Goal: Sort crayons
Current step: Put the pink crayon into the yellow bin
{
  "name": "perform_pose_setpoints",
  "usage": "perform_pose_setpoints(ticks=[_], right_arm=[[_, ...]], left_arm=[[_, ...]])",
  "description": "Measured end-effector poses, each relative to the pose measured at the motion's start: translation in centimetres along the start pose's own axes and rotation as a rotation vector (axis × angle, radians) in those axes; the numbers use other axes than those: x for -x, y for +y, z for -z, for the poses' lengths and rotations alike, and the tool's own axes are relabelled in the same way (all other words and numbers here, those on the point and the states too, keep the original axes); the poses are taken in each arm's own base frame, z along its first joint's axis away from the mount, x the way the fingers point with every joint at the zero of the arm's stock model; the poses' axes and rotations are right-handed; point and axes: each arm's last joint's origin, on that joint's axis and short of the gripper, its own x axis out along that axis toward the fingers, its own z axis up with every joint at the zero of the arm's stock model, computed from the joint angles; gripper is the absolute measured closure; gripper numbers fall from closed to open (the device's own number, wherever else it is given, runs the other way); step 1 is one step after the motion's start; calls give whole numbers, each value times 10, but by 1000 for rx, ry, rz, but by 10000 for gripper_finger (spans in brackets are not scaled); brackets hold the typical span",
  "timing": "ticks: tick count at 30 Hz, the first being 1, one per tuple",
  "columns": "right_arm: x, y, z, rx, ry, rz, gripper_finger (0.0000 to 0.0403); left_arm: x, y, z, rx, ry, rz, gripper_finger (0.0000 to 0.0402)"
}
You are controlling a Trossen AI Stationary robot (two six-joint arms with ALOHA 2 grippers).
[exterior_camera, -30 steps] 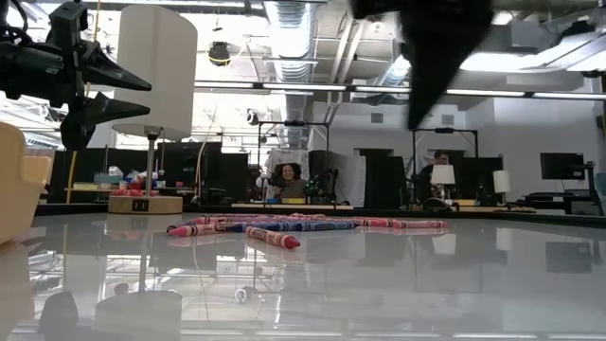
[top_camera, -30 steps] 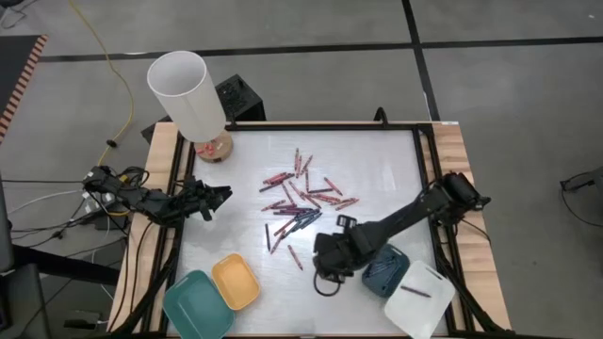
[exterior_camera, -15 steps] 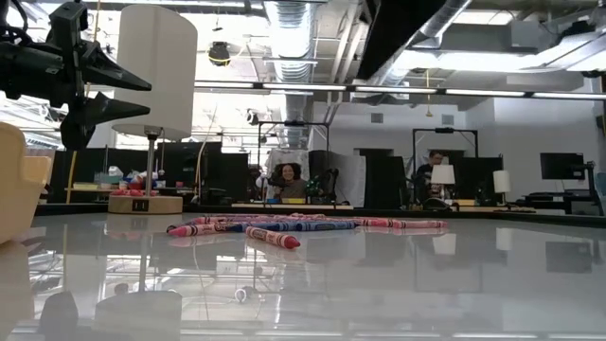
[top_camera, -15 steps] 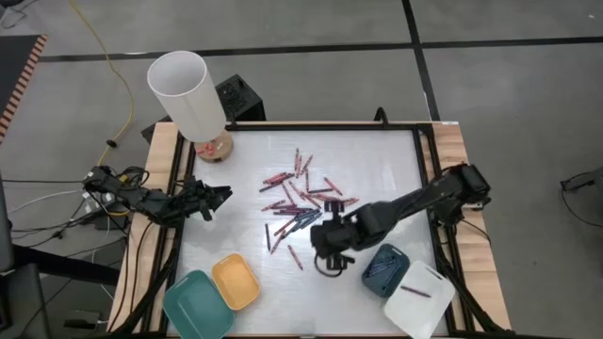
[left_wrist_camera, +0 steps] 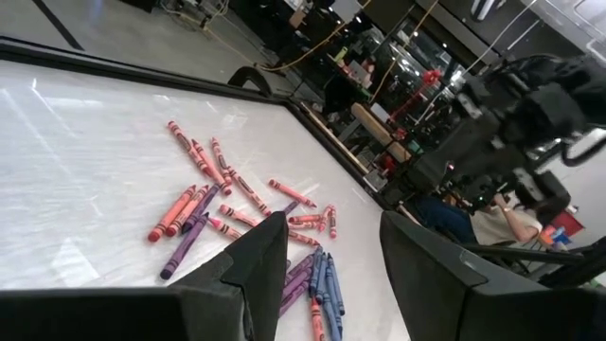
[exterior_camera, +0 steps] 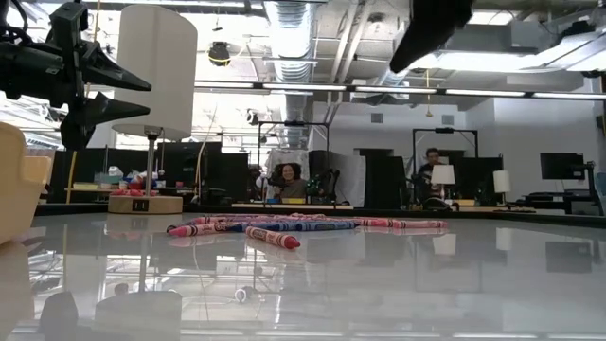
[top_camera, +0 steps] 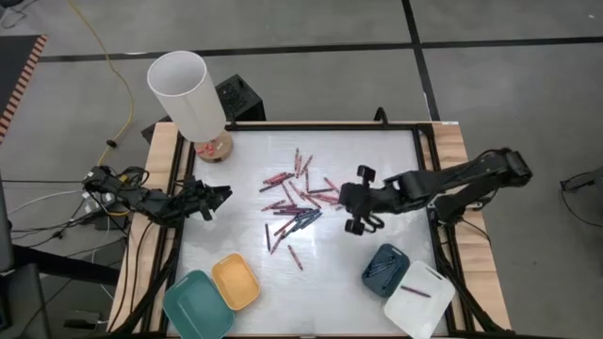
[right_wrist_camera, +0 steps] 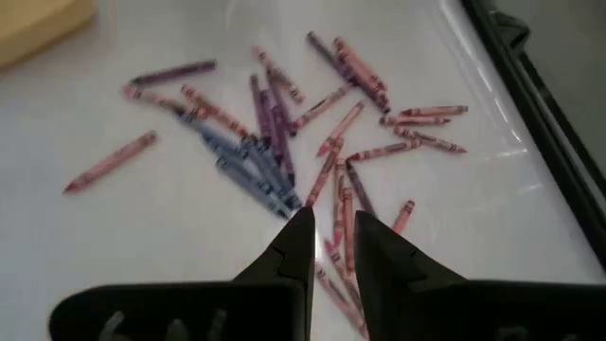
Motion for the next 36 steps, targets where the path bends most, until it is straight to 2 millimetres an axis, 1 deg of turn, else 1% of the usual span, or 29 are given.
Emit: perform_pose_setpoints(ticks=[3, 6, 11, 15, 18, 24, 30, 33, 36], right_arm=[[-10, -12, 15, -68, -59, 15, 332], [-25, -24, 32, -106, -57, 53, 332], [-50, -38, 55, -130, 20, 85, 332], [-68, -44, 67, -128, 98, 77, 332], [-80, -44, 72, -71, 146, 77, 332], [-105, -34, 79, 54, 208, 43, 327], [-128, -26, 90, 106, 284, -18, 294], [-136, -25, 95, 120, 317, -19, 279], [-139, -24, 97, 138, 329, -22, 268]], left_arm=[[0, 0, 0, 0, 0, 0, 241], [0, 0, 0, 3, 0, 0, 241], [0, 0, 0, 10, 0, 0, 241], [0, 0, 0, 19, 0, 0, 241], [0, 0, 0, 18, 0, 0, 241], [0, 0, 0, 13, -7, -9, 241], [0, 0, 0, 10, -11, -14, 241], [0, 0, 0, 10, -11, -14, 241], [0, 0, 0, 10, -11, -15, 241]])
